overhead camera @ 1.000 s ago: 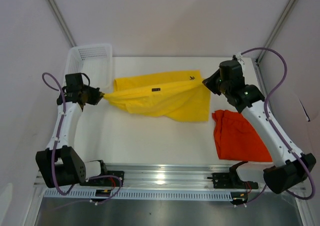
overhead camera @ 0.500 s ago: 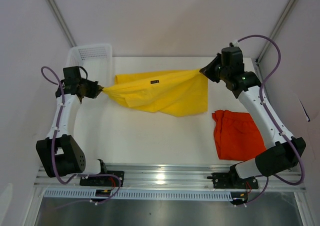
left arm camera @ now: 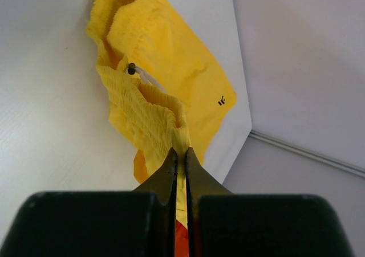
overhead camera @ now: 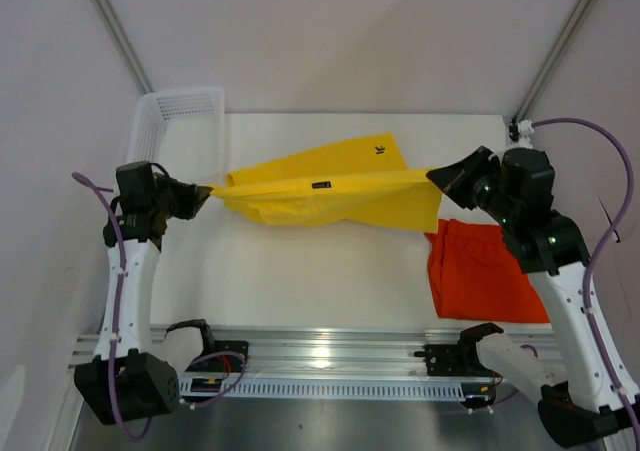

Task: Fold and stack the shorts
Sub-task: Fold the shorts

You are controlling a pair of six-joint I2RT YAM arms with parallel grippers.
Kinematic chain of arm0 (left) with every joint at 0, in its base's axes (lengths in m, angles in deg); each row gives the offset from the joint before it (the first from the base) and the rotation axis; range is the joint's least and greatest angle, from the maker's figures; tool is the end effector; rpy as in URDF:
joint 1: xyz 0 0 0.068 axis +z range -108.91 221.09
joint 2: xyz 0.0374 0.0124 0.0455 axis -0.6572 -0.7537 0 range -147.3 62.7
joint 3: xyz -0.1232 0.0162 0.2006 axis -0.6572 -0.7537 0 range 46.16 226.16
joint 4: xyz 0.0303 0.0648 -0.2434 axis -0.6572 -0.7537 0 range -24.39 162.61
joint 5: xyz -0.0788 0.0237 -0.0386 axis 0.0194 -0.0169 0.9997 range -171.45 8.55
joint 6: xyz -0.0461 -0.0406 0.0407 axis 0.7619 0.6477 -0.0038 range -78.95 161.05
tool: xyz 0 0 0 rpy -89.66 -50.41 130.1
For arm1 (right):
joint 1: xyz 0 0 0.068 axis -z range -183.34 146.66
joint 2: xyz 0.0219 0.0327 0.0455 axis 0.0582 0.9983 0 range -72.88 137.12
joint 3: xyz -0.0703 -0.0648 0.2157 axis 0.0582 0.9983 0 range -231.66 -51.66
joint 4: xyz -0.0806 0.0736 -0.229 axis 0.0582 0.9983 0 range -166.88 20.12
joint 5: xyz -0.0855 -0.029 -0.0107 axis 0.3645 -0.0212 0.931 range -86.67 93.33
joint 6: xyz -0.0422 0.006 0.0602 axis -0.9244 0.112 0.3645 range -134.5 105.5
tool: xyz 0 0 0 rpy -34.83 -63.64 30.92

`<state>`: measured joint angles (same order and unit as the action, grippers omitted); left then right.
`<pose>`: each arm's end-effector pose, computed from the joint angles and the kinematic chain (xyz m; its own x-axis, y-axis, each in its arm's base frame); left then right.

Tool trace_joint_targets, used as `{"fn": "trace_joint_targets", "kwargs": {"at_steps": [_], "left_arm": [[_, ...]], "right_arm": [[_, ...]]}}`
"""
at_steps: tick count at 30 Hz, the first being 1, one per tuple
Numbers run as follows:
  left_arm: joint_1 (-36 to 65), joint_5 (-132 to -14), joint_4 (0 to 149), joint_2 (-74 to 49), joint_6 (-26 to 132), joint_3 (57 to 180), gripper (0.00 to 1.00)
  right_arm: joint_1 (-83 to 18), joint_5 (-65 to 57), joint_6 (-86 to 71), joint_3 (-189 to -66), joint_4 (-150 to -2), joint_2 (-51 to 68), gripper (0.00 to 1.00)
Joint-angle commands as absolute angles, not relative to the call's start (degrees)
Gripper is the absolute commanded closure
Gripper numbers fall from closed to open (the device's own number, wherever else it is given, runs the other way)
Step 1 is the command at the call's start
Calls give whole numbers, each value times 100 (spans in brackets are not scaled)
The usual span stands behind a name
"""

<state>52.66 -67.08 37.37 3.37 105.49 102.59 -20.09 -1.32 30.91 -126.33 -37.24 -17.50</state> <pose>0.2475 0.0350 0.2731 -0.2583 -0.9449 -0.2010 -0.5473 0.3145 -0.7756 0.2114 0.0688 0.3870 -0.4901 0.5937 -0.6382 -0.0157 0.7260 0.6875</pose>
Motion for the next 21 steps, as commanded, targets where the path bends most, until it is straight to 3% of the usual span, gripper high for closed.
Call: {"fn": "trace_joint_targets", "kwargs": {"at_steps": [1, 7, 14, 21], "left_arm": [[5339, -6871, 3457, 925, 10442, 10032, 100], [5348, -6862, 3158, 1576, 10258, 9653, 100], [5400, -6801, 2972, 1392, 10081, 9591, 100], [5611, -6879, 3139, 1023, 10099, 9661, 100]], "right_arm": [[-1924, -28, 3006, -12392, -3382, -2347, 100], [-1942, -282, 3094, -12319, -3232, -2947, 100], [-2082, -414, 2708, -13092, -3109, -2244, 100], [-2127, -889, 1926, -14480, -2547, -680, 100]]}}
